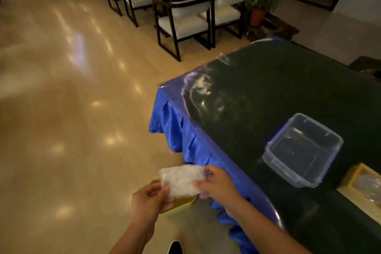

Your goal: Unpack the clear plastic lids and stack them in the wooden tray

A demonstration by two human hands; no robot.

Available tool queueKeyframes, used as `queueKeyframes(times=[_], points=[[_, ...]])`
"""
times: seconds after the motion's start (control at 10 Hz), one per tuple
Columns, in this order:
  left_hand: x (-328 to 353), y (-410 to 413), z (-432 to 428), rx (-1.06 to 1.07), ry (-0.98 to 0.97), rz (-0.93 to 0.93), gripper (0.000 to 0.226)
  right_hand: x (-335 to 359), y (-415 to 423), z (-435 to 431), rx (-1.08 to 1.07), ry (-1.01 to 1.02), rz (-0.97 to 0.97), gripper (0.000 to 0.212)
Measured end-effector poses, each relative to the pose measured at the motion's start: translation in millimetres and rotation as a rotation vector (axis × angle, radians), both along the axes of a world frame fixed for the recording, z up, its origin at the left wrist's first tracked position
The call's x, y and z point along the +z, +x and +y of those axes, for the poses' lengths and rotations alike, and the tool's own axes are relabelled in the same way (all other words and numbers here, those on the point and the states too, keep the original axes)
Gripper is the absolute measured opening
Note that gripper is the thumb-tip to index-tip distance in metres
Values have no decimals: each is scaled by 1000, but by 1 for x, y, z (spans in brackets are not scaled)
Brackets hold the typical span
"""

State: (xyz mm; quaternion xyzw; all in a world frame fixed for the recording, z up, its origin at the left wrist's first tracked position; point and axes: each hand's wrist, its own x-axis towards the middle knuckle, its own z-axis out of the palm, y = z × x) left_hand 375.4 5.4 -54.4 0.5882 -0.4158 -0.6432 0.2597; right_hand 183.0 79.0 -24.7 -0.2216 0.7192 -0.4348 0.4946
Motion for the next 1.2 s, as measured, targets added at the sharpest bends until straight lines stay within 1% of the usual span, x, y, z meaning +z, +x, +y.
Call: queueKeyframes(times=[0.1,0.3,0.5,0.6,0.7,0.8,0.9,1.0,1.1,1.2], points=[[-46,31,-21,83,70,-68,13,-32,13,-20,28,39,-86,30],[-151,57,-63,164,258,-166,9,-108,11,-48,20,112,-13,20],[-268,36,-86,160,406,-235,10,-181,-1,-68,-30,134,-19,17],[-323,25,-90,171,441,-274,13,-207,-7,-67,-29,148,10,16],[-360,16,-93,204,451,-320,15,-224,-11,-64,-9,166,30,13],[-385,7,-99,181,448,-315,27,-234,-14,-65,-18,170,65,11],[-393,-6,-107,131,508,-287,47,-238,-15,-67,-38,174,63,10],[-396,-12,-116,128,492,-281,75,-236,-16,-68,-31,165,49,10],[-375,-15,-123,67,394,-395,79,-225,-19,-70,-20,165,49,11],[-347,-23,-132,-15,254,-464,65,-204,-24,-79,-39,136,66,12]])
